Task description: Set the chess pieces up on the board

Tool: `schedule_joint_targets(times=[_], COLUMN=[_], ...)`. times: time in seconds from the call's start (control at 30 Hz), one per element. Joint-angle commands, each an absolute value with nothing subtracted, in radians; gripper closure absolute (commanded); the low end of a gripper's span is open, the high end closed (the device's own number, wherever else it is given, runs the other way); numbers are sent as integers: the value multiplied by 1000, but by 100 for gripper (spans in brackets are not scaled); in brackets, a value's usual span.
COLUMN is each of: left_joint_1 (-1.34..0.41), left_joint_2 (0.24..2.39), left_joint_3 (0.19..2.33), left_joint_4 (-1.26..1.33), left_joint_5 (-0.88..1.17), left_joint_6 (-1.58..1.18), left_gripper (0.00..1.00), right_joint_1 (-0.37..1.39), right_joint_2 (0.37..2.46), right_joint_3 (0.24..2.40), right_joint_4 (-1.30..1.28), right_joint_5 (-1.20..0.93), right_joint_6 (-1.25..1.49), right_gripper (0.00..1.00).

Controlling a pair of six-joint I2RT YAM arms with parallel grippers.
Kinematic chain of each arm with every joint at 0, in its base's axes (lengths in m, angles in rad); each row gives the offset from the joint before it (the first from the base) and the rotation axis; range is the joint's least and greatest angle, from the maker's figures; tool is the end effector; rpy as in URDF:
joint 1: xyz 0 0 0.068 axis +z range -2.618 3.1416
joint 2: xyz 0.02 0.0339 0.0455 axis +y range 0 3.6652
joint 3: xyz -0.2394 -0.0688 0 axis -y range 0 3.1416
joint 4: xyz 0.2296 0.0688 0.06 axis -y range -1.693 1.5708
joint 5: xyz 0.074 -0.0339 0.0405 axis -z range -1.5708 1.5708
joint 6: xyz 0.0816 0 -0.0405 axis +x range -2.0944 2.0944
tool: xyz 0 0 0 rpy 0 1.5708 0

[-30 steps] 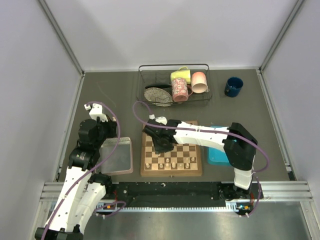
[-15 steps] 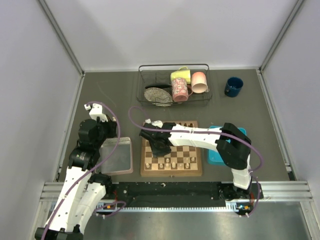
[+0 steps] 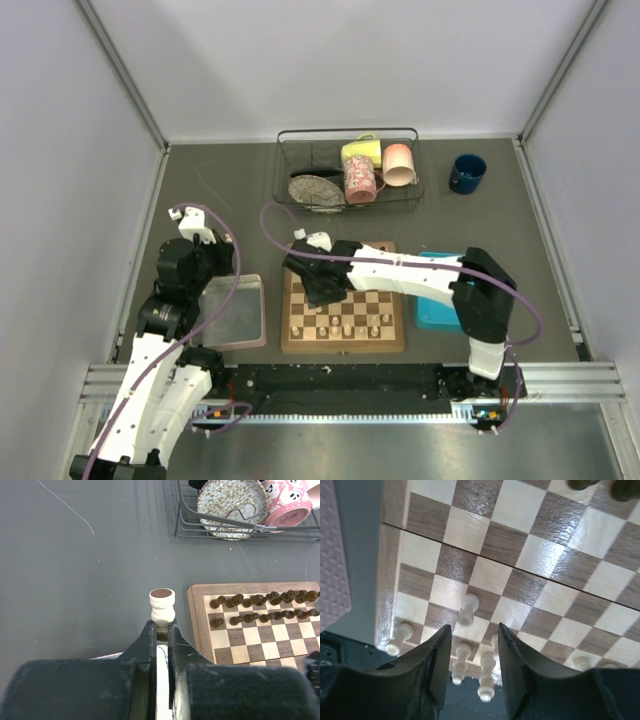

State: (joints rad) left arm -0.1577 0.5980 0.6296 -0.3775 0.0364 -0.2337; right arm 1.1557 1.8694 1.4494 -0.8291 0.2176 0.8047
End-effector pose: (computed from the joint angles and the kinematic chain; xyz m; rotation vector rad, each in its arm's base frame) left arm 0.1932 -0.0337 0.2628 -0.0486 1.9272 -0.2978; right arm 0.1666 0.3343 0.1577 -0.4363 2.7423 0.2053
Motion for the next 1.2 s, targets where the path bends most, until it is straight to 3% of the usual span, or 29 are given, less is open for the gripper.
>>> schedule_joint_targets(times=[0.0,0.37,1.17], left_joint_1=[-152,-152,-152], left_joint_2=[591,589,595], left_joint_3=[635,635,635], left_joint_4=[-360,-359,-357], left_joint_5=[43,49,46], left_joint_6=[-232,-232,-229], left_gripper=[100,100,100], right_joint_1=[1147,1106,1106], right_joint_2=[1711,1623,1861], right_joint_3=[1493,1443,1425], right_joint_4=[-821,-785,-703], right_joint_5=[317,275,155], right_joint_6=[795,778,755], right_gripper=[58,56,57])
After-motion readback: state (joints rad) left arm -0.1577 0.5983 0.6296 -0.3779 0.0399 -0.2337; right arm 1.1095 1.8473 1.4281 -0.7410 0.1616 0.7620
